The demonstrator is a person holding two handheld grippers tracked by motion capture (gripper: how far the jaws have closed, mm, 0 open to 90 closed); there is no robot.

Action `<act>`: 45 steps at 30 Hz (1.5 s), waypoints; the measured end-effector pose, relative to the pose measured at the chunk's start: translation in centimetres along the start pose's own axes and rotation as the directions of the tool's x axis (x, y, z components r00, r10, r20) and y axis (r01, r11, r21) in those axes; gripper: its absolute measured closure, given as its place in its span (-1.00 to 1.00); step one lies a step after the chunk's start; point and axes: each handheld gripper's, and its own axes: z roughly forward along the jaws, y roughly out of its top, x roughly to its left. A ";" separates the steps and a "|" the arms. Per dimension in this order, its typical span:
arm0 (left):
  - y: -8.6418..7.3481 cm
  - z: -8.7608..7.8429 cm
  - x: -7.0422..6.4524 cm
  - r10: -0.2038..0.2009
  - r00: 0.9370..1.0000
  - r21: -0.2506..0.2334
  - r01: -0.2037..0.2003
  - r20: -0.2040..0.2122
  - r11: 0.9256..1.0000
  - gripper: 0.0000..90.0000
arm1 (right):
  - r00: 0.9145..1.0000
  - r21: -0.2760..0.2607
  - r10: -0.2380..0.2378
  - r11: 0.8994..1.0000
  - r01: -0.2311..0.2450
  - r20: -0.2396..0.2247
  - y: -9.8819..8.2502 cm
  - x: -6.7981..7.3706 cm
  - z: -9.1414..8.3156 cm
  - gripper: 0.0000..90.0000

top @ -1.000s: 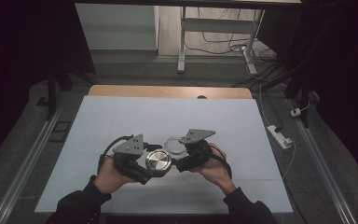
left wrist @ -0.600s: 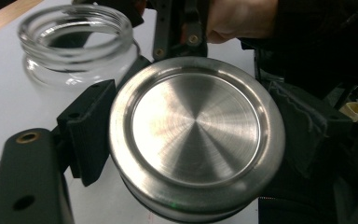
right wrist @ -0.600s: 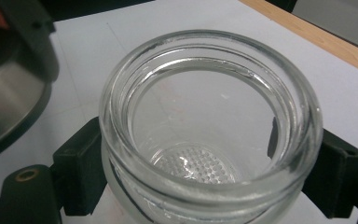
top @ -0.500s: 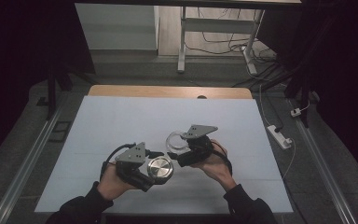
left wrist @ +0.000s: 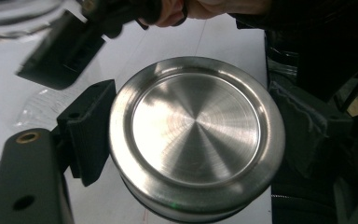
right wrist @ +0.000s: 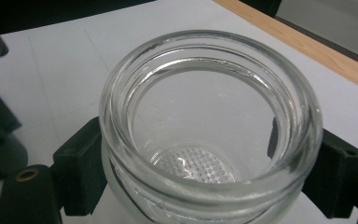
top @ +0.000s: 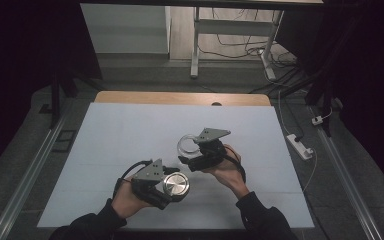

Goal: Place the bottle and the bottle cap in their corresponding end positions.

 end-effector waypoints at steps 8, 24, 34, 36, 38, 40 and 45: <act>-1.0 1.6 0.6 -0.026 1.000 0.009 0.027 -0.007 1.000 -0.55 | 1.000 0.005 0.004 1.000 -0.005 0.023 0.4 -0.7 1.0 -0.67; -2.4 4.5 2.3 -0.076 0.996 0.047 0.078 -0.042 0.996 -0.55 | 0.997 0.016 0.031 0.999 -0.032 0.077 0.9 -2.4 3.6 -0.67; -3.3 5.9 2.8 -0.083 0.993 0.080 0.089 -0.078 0.993 -0.55 | 0.993 0.026 0.045 0.999 -0.048 0.111 0.8 -3.4 5.5 -0.67; -3.4 6.2 2.8 -0.079 0.994 0.094 0.086 -0.081 0.992 -0.55 | 0.992 0.024 0.044 0.999 -0.047 0.116 0.8 -3.5 5.7 -0.67; -3.4 6.4 2.8 -0.077 0.993 0.105 0.086 -0.084 0.991 -0.55 | 0.992 0.027 0.046 0.998 -0.050 0.120 0.8 -3.7 6.0 -0.67; -3.5 6.6 2.7 -0.079 0.993 0.109 0.089 -0.090 0.990 -0.55 | 0.991 0.025 0.044 0.999 -0.048 0.128 0.8 -4.0 6.3 -0.67; -3.6 7.0 2.8 -0.085 0.992 0.136 0.098 -0.098 0.986 -0.55 | 0.988 0.027 0.053 0.998 -0.057 0.143 0.7 -4.5 7.2 -0.67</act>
